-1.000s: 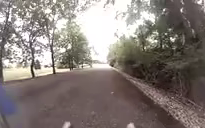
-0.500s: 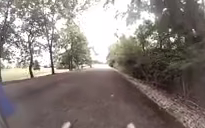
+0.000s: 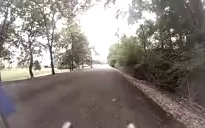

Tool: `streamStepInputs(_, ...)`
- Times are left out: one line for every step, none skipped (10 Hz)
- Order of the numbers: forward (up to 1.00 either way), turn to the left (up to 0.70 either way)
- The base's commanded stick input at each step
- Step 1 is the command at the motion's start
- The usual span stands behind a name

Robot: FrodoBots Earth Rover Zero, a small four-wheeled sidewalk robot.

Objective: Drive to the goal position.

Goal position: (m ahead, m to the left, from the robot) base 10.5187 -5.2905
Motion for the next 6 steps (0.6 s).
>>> streamStepInputs(0.45, 0.0)
streamStepInputs(0.45, 0.0)
streamStepInputs(0.45, 0.0)
streamStepInputs(0.45, 0.0)
streamStepInputs(0.45, 0.0)
streamStepInputs(0.45, 0.0)
